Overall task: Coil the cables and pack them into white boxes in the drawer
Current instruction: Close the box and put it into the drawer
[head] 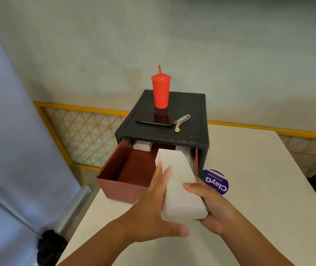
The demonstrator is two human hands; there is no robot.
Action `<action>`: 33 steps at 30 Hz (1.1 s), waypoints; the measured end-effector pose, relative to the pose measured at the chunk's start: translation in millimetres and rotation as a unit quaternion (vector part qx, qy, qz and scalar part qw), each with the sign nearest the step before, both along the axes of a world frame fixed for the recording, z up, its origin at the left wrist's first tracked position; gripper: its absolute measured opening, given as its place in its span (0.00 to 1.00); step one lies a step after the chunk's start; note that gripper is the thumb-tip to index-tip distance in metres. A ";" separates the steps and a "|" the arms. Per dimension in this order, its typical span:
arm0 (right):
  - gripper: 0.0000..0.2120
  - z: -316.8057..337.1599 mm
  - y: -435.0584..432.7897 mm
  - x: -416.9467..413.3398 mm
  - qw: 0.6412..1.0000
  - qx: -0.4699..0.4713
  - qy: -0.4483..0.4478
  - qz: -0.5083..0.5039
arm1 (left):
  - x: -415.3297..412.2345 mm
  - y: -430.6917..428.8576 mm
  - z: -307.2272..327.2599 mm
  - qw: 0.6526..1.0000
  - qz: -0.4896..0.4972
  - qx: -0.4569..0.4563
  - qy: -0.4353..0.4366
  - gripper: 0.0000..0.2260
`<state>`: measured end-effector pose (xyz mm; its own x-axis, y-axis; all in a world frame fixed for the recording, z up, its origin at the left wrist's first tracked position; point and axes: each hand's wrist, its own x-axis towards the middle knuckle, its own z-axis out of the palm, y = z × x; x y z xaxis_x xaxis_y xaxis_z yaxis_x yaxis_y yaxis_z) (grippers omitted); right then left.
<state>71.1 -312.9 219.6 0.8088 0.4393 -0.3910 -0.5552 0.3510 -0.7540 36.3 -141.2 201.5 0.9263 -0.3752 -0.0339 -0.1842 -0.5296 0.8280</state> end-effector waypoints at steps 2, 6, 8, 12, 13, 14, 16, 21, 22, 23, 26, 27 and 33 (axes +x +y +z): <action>0.28 -1.5 17.0 3.6 1.000 -0.006 -0.025 -0.004 | 2.9 4.9 -0.5 0.988 0.033 -0.144 0.049 0.46; 0.27 -2.5 57.3 11.1 0.998 -0.008 -0.020 -0.055 | 23.1 16.8 12.5 0.934 0.211 -0.284 0.051 0.27; 0.26 -1.6 72.4 16.6 0.997 0.013 -0.012 -0.074 | 36.8 30.9 18.0 0.902 0.284 -0.311 0.089 0.26; 0.23 3.1 88.4 38.1 0.992 0.024 -0.034 -0.118 | 58.4 68.2 28.0 0.868 0.299 -0.369 0.147 0.22; 0.22 5.8 88.1 46.6 0.989 0.023 -0.036 -0.140 | 64.8 78.5 30.8 0.861 0.301 -0.382 0.150 0.21; 0.22 9.6 86.0 56.4 0.985 0.026 -0.033 -0.168 | 71.7 89.0 33.9 0.857 0.301 -0.388 0.153 0.21; 0.27 16.4 76.7 78.6 0.974 0.012 -0.032 -0.222 | 86.2 108.9 38.6 0.854 0.291 -0.398 0.166 0.28; 0.26 36.7 64.4 109.3 0.908 -0.348 -0.222 -0.071 | 115.7 134.6 47.1 0.879 0.243 -0.356 0.201 0.18; 0.24 41.3 66.3 111.1 0.890 -0.378 -0.255 0.013 | 121.4 134.9 49.0 0.891 0.225 -0.335 0.209 0.16; 0.21 44.2 69.5 113.0 0.874 -0.392 -0.268 0.102 | 127.7 135.6 49.4 0.903 0.206 -0.311 0.212 0.15; 0.15 42.4 82.5 116.5 0.831 -0.404 -0.253 0.286 | 144.1 135.0 49.2 0.930 0.184 -0.245 0.202 0.11; 0.15 36.7 85.5 118.3 0.831 -0.398 -0.242 0.303 | 149.3 135.4 46.5 0.936 0.191 -0.226 0.193 0.10; 0.17 -3.2 95.8 126.1 0.895 -0.369 -0.091 0.234 | 164.0 149.3 2.3 0.945 0.308 -0.064 0.085 0.12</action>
